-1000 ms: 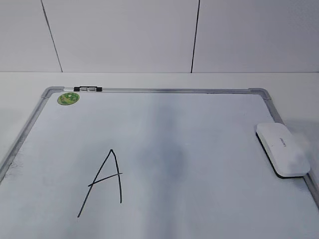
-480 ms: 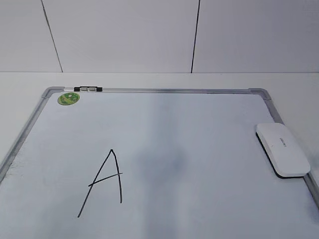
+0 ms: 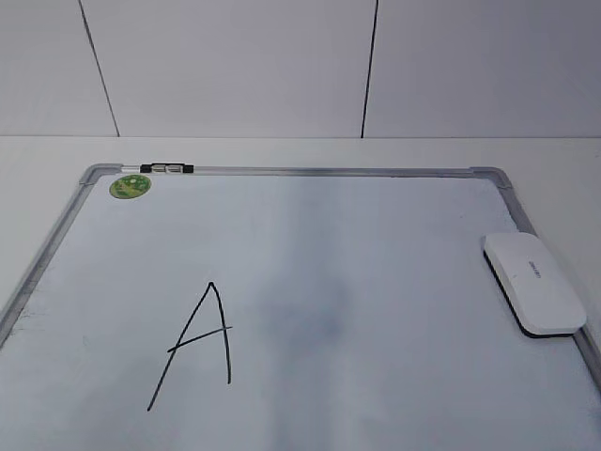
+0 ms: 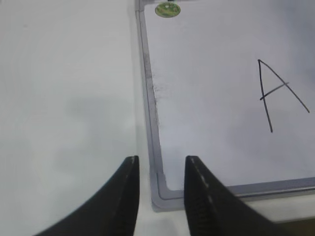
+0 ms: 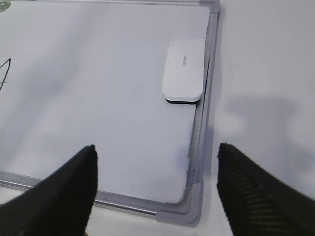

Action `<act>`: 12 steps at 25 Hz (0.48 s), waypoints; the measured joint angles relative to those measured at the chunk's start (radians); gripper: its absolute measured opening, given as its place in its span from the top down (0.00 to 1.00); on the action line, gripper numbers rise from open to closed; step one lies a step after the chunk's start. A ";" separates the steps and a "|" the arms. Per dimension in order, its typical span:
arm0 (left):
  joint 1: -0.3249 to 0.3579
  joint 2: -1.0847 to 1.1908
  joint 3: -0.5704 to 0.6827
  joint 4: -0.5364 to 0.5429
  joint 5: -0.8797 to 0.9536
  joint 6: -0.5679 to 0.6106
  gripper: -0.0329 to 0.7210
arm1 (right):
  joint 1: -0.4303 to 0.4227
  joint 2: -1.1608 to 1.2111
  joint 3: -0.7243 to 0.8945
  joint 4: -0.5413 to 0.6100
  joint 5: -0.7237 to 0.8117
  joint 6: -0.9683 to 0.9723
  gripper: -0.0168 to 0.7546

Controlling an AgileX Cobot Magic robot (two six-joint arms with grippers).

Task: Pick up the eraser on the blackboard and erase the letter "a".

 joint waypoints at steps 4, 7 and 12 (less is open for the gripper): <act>0.000 0.000 0.027 0.000 -0.048 0.000 0.64 | 0.000 -0.027 0.014 -0.004 0.011 -0.002 0.23; 0.000 0.000 0.027 -0.002 -0.060 0.000 0.65 | 0.000 -0.045 0.018 -0.008 0.018 -0.002 0.23; 0.000 0.000 0.027 -0.002 -0.067 0.000 0.65 | 0.000 -0.048 0.018 -0.011 0.018 -0.002 0.23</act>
